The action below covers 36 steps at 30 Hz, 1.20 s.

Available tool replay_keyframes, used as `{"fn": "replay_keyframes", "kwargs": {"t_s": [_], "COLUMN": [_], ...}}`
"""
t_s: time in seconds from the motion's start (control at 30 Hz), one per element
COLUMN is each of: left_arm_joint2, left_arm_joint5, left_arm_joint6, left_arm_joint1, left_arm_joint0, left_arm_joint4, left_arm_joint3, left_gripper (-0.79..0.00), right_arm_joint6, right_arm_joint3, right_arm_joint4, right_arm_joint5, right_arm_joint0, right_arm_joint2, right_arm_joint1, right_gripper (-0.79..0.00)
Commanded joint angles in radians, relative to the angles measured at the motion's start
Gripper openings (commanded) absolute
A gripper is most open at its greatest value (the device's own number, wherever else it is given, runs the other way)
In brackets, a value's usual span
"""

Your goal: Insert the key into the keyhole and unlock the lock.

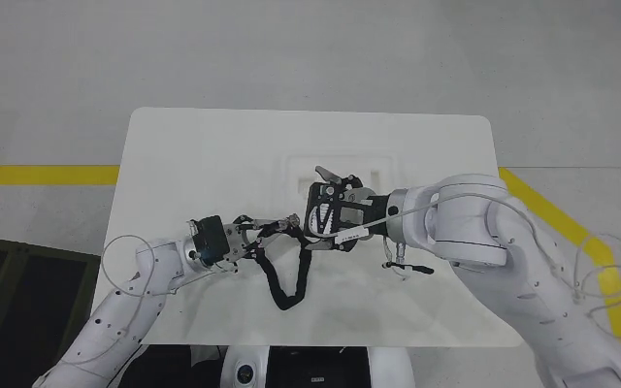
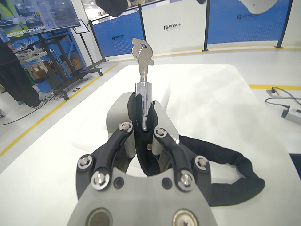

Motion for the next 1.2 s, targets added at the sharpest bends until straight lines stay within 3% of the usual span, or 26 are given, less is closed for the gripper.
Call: {"fn": "replay_keyframes", "kwargs": {"t_s": [0.0, 0.17, 0.33, 0.43, 0.73, 0.97, 1.1, 1.17], "left_arm_joint2": [-0.001, -0.006, -0.012, -0.005, 0.077, 0.12, 0.146, 0.156], "left_arm_joint5": [-0.016, -0.097, -0.207, -0.327, -0.327, -0.327, -0.327, -0.327], "left_arm_joint6": [-0.016, -0.075, -0.17, -0.225, -0.352, -0.365, -0.365, -0.365], "left_arm_joint1": [0.002, 0.004, 0.006, 0.009, 0.036, 0.061, 0.076, 0.083], "left_arm_joint0": [0.006, 0.003, -0.007, -0.032, -0.086, -0.108, -0.12, -0.127], "left_arm_joint4": [0.007, -0.051, -0.124, -0.182, -0.33, -0.402, -0.43, -0.439], "left_arm_joint3": [-0.016, -0.026, -0.015, 0.002, 0.006, -0.004, -0.007, -0.003], "left_gripper": [-0.785, -0.785, -0.785, -0.785, -0.785, -0.785, -0.785, -0.785], "right_arm_joint6": [-0.003, -0.12, -0.282, -0.386, -0.652, -0.707, -0.722, -0.733], "right_arm_joint3": [-0.006, -0.011, 0.016, 0.009, 0.044, 0.075, 0.081, 0.08], "right_arm_joint4": [-0.033, -0.213, -0.414, -0.539, -0.819, -0.904, -0.924, -0.935], "right_arm_joint5": [-0.004, -0.239, -0.351, -0.38, -0.398, -0.407, -0.394, -0.388], "right_arm_joint0": [-0.004, 0.017, 0.011, 0.001, 0.001, 0.001, -0.009, -0.019], "right_arm_joint2": [-0.001, -0.038, -0.051, -0.063, -0.142, -0.161, -0.149, -0.143], "right_arm_joint1": [0.001, 0.004, 0.005, 0.005, -0.002, 0.003, 0.005, 0.007], "right_gripper": [0.0, 0.0, 0.0, 0.0, 0.0, 0.0, -0.074, -0.175]}}
